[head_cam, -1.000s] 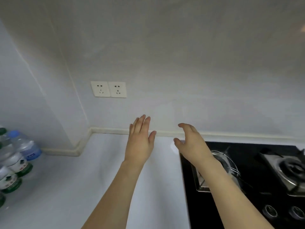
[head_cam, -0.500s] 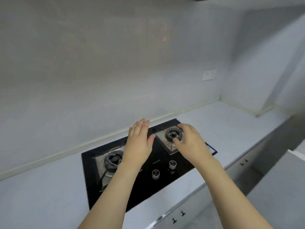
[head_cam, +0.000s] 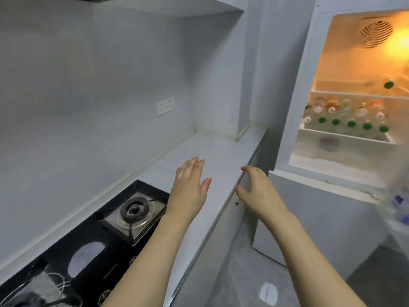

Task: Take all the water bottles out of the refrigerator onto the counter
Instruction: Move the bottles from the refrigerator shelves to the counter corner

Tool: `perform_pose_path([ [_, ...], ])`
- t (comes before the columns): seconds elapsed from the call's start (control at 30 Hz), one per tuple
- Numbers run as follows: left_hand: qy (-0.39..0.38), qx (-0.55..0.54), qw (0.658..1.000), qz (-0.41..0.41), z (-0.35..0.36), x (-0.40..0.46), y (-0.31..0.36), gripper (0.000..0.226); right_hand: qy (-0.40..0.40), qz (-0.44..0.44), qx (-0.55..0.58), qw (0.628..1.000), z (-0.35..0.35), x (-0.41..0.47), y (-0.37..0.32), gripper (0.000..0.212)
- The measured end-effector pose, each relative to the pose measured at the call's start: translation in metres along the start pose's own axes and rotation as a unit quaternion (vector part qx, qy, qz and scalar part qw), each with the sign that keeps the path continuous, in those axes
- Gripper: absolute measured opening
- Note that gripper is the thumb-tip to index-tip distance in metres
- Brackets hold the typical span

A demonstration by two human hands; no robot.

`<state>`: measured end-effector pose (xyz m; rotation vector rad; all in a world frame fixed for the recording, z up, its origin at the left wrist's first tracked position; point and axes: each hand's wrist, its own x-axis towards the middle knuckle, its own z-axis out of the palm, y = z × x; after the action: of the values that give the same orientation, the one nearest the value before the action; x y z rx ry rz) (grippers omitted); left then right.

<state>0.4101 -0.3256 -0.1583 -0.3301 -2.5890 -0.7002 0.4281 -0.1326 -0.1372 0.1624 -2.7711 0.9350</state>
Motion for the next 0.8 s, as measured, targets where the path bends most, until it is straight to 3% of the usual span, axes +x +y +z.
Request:
perform_pose_path([
  [0.47, -0.058, -0.103, 0.986, 0.12, 0.145, 0.226, 0.071, 0.052, 0.117, 0.119, -0.083, 0.983, -0.08, 0.166, 0.122, 0.052],
  [0.8, -0.092, -0.155, 0.961, 0.21, 0.233, 0.331, 0.162, 0.049, 0.196, 0.176, -0.091, 0.96, -0.152, 0.237, 0.219, 0.051],
])
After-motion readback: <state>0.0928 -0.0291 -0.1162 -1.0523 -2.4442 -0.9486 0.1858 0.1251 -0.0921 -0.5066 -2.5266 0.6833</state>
